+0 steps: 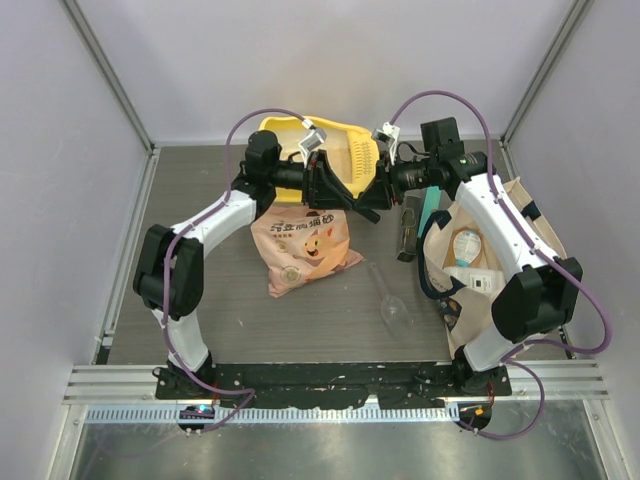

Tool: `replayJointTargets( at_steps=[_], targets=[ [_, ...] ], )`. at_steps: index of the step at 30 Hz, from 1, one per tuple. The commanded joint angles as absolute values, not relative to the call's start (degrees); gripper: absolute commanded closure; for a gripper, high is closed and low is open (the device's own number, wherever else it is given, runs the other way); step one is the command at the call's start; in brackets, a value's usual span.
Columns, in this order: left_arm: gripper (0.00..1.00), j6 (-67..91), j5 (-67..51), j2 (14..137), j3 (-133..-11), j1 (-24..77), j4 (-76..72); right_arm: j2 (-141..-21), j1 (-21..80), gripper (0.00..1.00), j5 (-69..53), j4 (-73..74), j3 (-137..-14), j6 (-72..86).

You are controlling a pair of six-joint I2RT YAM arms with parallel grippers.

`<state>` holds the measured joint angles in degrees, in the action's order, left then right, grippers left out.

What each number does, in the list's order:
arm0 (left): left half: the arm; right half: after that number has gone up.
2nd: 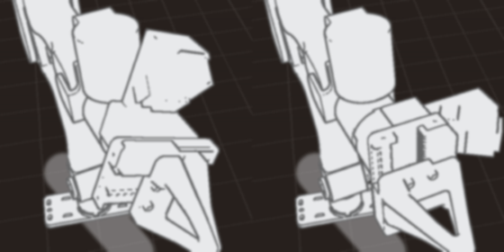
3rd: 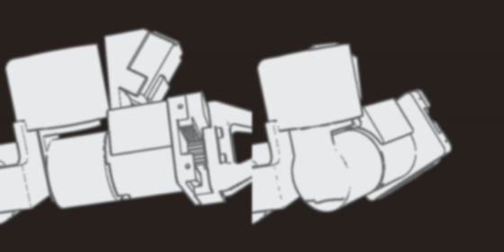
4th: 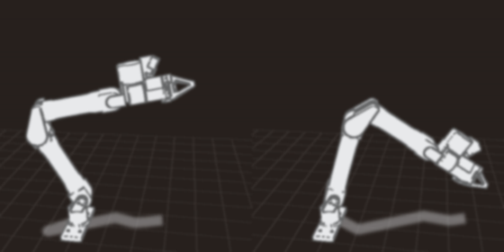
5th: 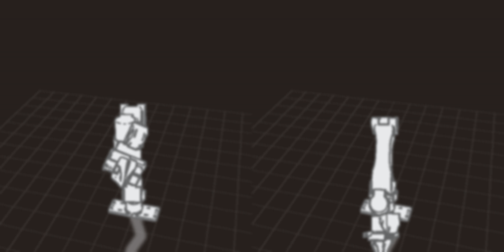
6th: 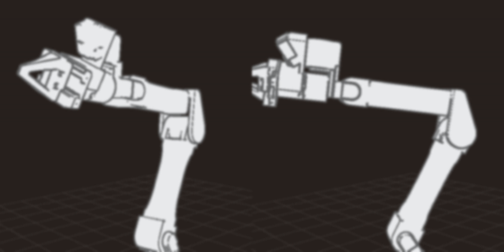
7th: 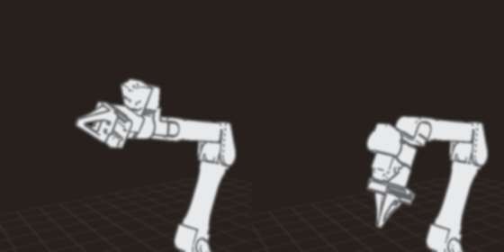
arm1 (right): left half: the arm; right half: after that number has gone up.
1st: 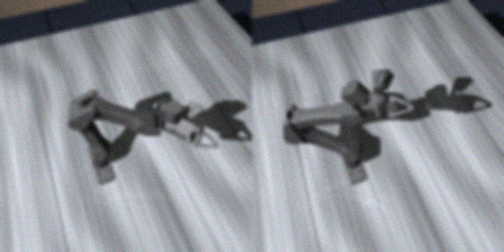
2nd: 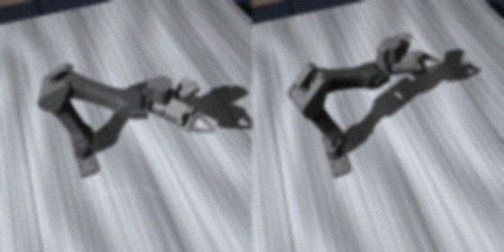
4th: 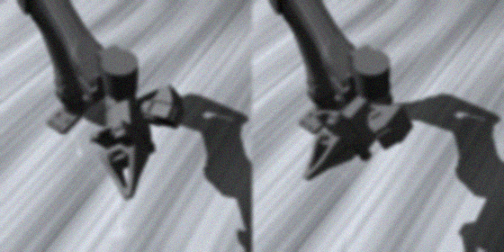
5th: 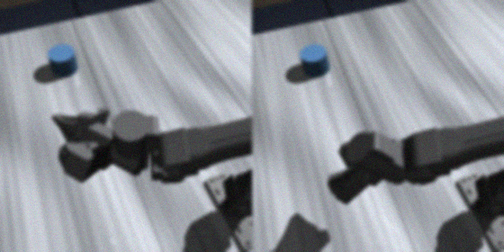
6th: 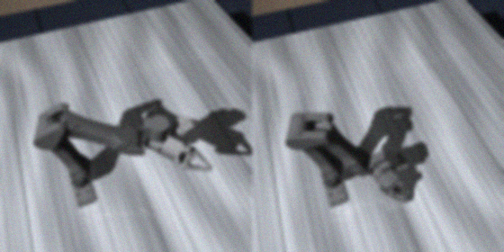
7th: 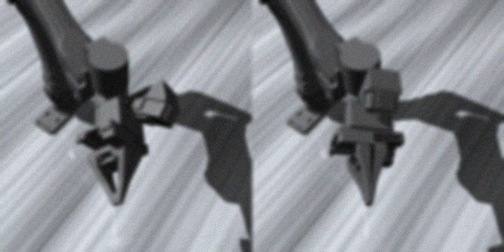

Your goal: Fill the litter box with clean litter

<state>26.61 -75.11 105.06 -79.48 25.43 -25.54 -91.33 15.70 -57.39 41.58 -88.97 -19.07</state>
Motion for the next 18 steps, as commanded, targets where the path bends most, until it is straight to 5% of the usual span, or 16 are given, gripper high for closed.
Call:
replayJointTargets(
  at_steps=[1,3,5,7,9,18],
  targets=[
    [0.58,26.5,-76.0,105.3,-81.0,25.5,-28.0,-91.4,15.6,0.98,-59.6,39.5,-91.6,-17.9],
    [0.88,26.6,-76.7,105.8,-81.6,25.5,-27.9,-91.3,15.6,0.98,-58.8,38.8,-91.5,-17.4],
    [1.00,27.6,-77.1,106.1,-81.8,25.4,-28.6,-91.0,15.6,0.88,-57.6,37.0,-90.8,-14.7],
    [1.00,28.1,-76.9,106.2,-81.9,25.4,-29.5,-90.7,15.6,0.62,-56.5,36.0,-90.3,-14.1],
    [1.00,30.1,-76.5,106.6,-81.8,25.2,-31.3,-90.4,15.6,0.55,-56.0,34.3,-89.7,-11.9],
    [1.00,33.9,-75.2,106.7,-81.3,24.7,-34.0,-89.0,15.6,0.48,-56.9,29.0,-85.9,-7.1]
  ],
)
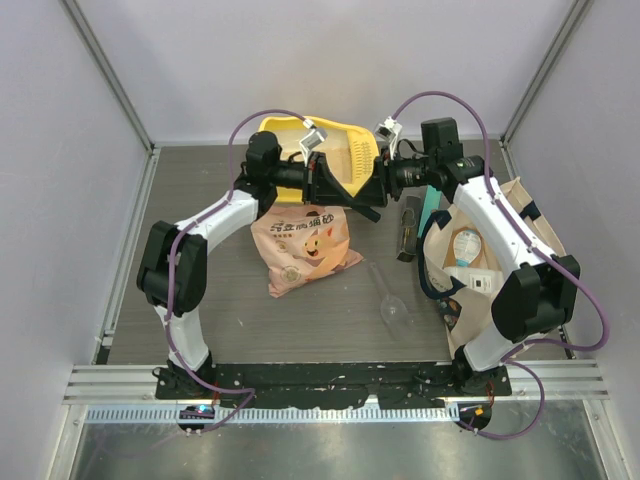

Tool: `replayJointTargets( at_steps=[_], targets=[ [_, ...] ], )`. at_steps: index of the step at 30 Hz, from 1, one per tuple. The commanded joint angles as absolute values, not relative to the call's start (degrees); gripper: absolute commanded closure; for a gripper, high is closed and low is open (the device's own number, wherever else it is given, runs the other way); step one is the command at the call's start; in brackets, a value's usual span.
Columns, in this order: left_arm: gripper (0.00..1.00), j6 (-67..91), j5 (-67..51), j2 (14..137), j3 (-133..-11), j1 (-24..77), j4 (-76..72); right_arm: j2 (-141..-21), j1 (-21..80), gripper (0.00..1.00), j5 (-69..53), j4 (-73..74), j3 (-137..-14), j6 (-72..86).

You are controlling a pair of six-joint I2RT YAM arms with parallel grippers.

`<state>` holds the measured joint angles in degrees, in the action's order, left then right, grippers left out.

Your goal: Fill the litter box with clean litter

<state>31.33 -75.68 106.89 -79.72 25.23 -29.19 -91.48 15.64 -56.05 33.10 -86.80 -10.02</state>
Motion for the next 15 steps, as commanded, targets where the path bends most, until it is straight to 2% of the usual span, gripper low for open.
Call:
replayJointTargets(
  at_steps=[1,6,9,10,13,14,15],
  targets=[
    [1.00,34.2,-75.2,106.8,-81.4,24.7,-34.2,-88.9,15.6,0.47,-56.8,29.1,-85.8,-7.1],
    [1.00,35.6,-74.6,107.1,-81.5,24.1,-35.1,-88.4,15.6,0.46,-57.0,29.0,-84.5,-7.6],
    [1.00,35.7,-74.6,107.1,-81.6,24.1,-35.0,-88.5,15.6,0.53,-57.9,28.2,-84.2,-6.7],
    [1.00,35.8,-74.6,107.1,-81.6,24.1,-35.0,-88.5,15.6,0.59,-58.2,27.9,-84.3,-6.3],
    [0.99,35.3,-74.8,107.1,-81.6,24.2,-34.6,-88.8,15.4,0.64,-58.7,26.7,-84.3,-5.1],
    [0.95,35.2,-74.8,107.1,-81.5,24.1,-34.1,-88.9,15.4,0.66,-58.8,26.4,-84.4,-4.9],
    [0.88,35.0,-74.6,107.1,-81.5,24.2,-33.8,-88.9,15.2,0.72,-59.3,25.8,-84.6,-4.9]
  ],
)
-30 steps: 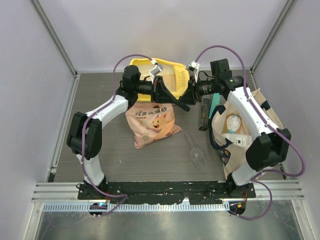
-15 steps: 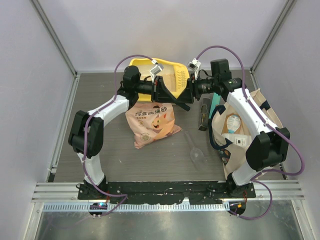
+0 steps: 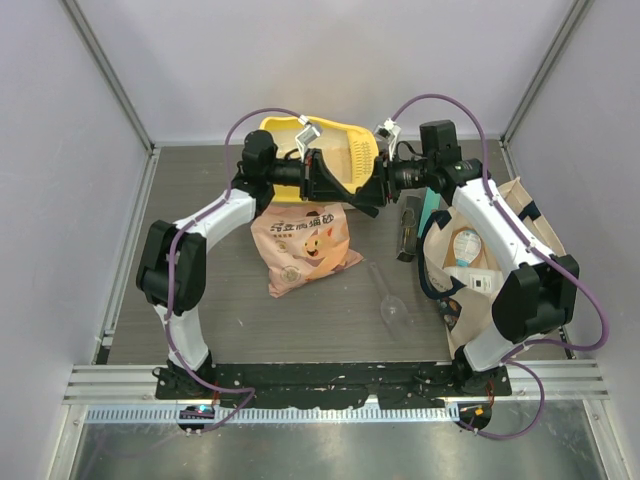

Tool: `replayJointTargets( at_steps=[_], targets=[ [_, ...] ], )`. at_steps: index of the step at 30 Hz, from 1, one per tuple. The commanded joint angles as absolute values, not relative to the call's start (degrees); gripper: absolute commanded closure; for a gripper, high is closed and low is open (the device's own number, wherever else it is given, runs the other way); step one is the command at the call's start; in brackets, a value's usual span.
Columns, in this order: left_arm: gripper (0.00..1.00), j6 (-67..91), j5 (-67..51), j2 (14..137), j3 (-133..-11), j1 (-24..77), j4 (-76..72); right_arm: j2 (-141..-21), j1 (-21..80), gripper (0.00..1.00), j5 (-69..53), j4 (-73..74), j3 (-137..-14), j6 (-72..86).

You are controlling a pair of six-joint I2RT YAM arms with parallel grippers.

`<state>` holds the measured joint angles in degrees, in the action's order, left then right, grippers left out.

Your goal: Fill the litter box with clean litter

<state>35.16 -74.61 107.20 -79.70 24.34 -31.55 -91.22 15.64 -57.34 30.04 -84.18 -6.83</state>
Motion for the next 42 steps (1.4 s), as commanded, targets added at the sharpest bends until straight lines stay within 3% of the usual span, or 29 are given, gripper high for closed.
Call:
replayJointTargets(
  at_steps=[1,4,7,14,16,19,25,30,35,42],
  targets=[
    [0.71,34.9,-74.4,107.0,-81.3,24.1,-33.7,-89.2,15.0,0.75,-60.5,25.8,-84.9,-4.8],
    [0.57,34.4,-74.0,106.7,-80.8,24.1,-33.5,-89.6,14.9,0.87,-61.2,25.5,-85.3,-4.4],
    [0.56,34.4,-74.0,106.8,-80.9,24.1,-33.3,-89.7,14.9,0.98,-61.9,25.5,-85.3,-4.3],
    [0.56,34.3,-74.5,106.8,-80.8,23.9,-33.6,-89.6,14.5,0.98,-61.4,25.1,-85.3,-3.5],
    [0.55,34.3,-74.7,105.8,-80.6,22.9,-33.1,-90.4,12.8,0.98,-63.4,21.5,-85.0,6.0],
    [0.52,33.5,-74.9,104.4,-79.9,19.7,-31.9,-92.8,8.9,0.98,-73.1,0.4,-81.5,32.0],
    [0.47,33.5,-74.6,103.0,-79.0,17.6,-31.0,-95.2,8.3,0.98,-77.3,-1.7,-82.3,36.3],
    [0.38,35.8,-70.9,102.9,-79.2,19.5,-31.9,-94.7,9.0,0.98,-74.7,2.3,-83.6,28.8],
    [0.37,37.9,-70.9,103.8,-80.3,21.1,-34.0,-94.4,11.6,0.98,-64.1,26.1,-90.7,6.5],
    [0.37,38.2,-71.4,104.4,-81.3,21.5,-34.5,-93.0,14.4,0.99,-59.9,33.7,-92.1,-6.6]
  ],
)
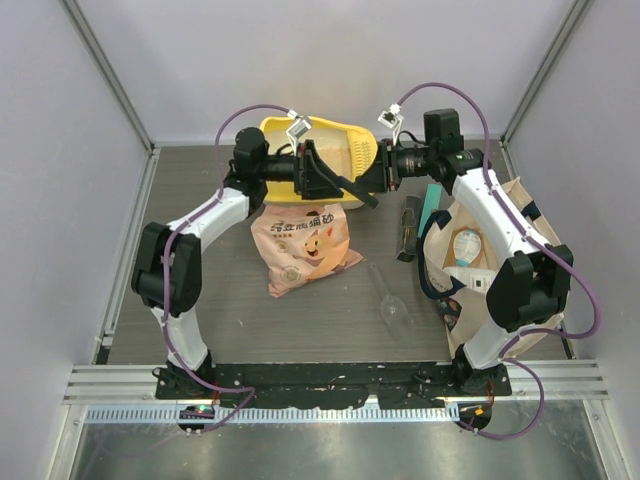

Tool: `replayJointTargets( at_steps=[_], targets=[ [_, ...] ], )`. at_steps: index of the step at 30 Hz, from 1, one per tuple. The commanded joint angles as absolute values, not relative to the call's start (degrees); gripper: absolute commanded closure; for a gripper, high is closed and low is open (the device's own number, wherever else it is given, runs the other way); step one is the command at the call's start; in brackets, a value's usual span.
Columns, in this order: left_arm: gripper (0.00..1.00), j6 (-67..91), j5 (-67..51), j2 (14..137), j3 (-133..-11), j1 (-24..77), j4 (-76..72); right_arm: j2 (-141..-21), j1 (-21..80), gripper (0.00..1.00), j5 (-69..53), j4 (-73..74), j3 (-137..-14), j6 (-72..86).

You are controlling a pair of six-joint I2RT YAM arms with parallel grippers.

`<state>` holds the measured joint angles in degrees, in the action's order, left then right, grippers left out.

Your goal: Fill the litter box with clean litter

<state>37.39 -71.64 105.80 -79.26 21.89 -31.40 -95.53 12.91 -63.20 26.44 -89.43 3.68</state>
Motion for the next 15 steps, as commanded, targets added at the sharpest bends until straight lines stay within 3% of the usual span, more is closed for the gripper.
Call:
replayJointTargets(
  at_steps=[1,5,7,8,9,13,15],
  targets=[
    [0.37,38.2,-71.2,104.5,-81.4,21.7,-34.6,-92.9,14.6,0.99,-59.9,34.4,-92.0,-7.6],
    [0.40,38.2,-71.7,104.9,-81.8,22.0,-34.7,-92.5,14.9,0.99,-60.1,35.0,-91.4,-8.6],
    [0.47,38.0,-72.7,105.1,-81.9,22.3,-34.5,-92.5,14.9,0.99,-60.2,35.0,-91.4,-8.8],
    [0.53,37.8,-73.2,105.3,-82.0,22.5,-34.5,-92.5,14.9,0.99,-60.2,35.0,-91.5,-8.8],
    [0.66,37.6,-74.3,105.5,-82.3,22.8,-34.0,-92.5,14.9,0.99,-60.0,34.9,-91.7,-8.9],
    [0.83,36.6,-76.2,105.8,-82.4,23.3,-32.9,-92.9,15.0,0.99,-60.1,34.5,-91.8,-8.8],
    [0.97,36.1,-76.7,106.0,-82.6,23.4,-32.6,-93.2,15.0,0.99,-60.1,34.5,-91.8,-8.8]
  ],
)
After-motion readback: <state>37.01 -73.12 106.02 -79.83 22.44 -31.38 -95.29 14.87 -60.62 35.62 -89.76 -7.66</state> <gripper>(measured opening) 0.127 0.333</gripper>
